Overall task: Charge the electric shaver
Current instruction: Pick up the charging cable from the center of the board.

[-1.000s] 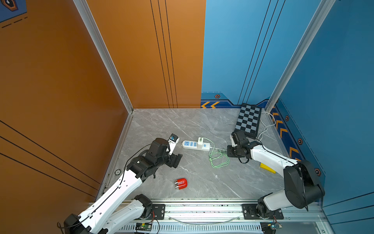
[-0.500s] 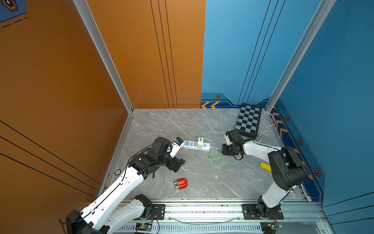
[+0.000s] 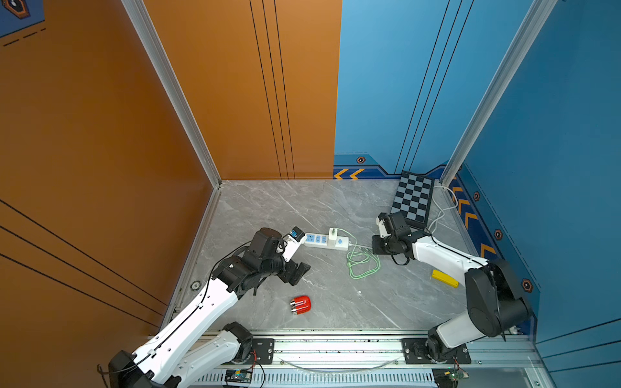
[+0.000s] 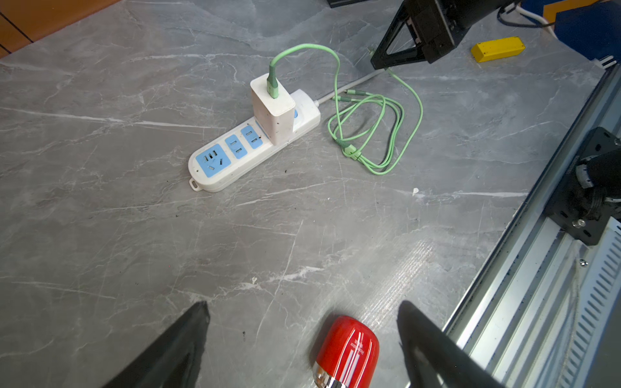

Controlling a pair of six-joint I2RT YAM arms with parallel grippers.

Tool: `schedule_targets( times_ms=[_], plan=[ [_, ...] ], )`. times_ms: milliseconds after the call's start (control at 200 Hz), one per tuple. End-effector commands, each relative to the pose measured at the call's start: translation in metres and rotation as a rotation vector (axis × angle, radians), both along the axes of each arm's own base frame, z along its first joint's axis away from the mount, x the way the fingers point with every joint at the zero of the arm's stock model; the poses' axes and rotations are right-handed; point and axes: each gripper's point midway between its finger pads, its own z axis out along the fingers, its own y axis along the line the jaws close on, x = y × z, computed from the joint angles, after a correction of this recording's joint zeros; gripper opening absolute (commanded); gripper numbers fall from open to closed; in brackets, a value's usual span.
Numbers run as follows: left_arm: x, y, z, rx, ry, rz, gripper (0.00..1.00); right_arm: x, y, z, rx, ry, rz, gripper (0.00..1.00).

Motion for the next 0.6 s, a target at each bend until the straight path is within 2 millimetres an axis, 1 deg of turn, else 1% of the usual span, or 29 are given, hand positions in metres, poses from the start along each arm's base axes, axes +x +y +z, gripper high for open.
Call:
schedule_targets(
  times_ms=[0,95,205,220,260,285,326,436,531,596],
  plan=[
    [0.004,-0.017,0.014,-0.139,-0.015,-0.007,0.88,-0.019,-0.006,0.021,-0.028,-0.028,0.012,0.0],
    [0.009,-0.031,0.021,-0.233,-0.026,-0.006,0.88,-0.031,0.002,0.047,-0.004,-0.101,0.054,0.0],
    [0.013,-0.046,0.019,-0.289,-0.025,-0.02,0.88,-0.044,0.014,0.068,0.033,-0.161,0.118,0.0],
    [0.014,-0.048,0.019,-0.295,-0.027,-0.022,0.84,-0.045,0.016,0.07,0.034,-0.166,0.125,0.0],
    [0.015,-0.053,0.017,-0.306,-0.018,-0.026,0.82,-0.051,0.022,0.073,0.043,-0.173,0.156,0.0],
    [0.019,-0.058,0.024,-0.335,-0.044,-0.032,0.82,-0.053,0.026,0.075,0.05,-0.177,0.173,0.0],
    [0.021,-0.065,0.025,-0.356,-0.048,-0.044,0.81,-0.058,0.034,0.077,0.054,-0.184,0.203,0.0],
    [0.025,-0.082,0.027,-0.408,-0.055,-0.059,0.77,-0.066,0.053,0.075,0.06,-0.189,0.27,0.0],
    [0.02,-0.102,0.024,-0.443,-0.037,-0.118,0.73,-0.071,0.07,0.072,0.079,-0.193,0.313,0.0],
    [0.014,-0.112,0.018,-0.424,-0.031,-0.148,0.72,-0.065,0.071,0.069,0.071,-0.199,0.272,0.0]
  ],
)
